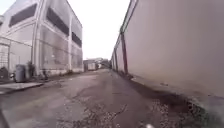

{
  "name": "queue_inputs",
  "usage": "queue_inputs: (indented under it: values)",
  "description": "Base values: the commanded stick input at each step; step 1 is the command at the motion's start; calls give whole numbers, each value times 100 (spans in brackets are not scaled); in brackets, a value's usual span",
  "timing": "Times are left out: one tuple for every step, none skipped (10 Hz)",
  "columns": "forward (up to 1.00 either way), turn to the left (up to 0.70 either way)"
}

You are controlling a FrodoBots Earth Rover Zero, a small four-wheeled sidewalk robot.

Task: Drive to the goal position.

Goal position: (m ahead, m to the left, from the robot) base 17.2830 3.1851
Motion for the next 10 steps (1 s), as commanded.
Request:
queue_inputs:
  values:
    - [85, 0]
    - [85, 0]
    - [85, 0]
    - [85, 0]
    - [85, 0]
    - [85, 0]
    - [85, 0]
    - [85, 0]
    - [85, 0]
    - [85, 0]
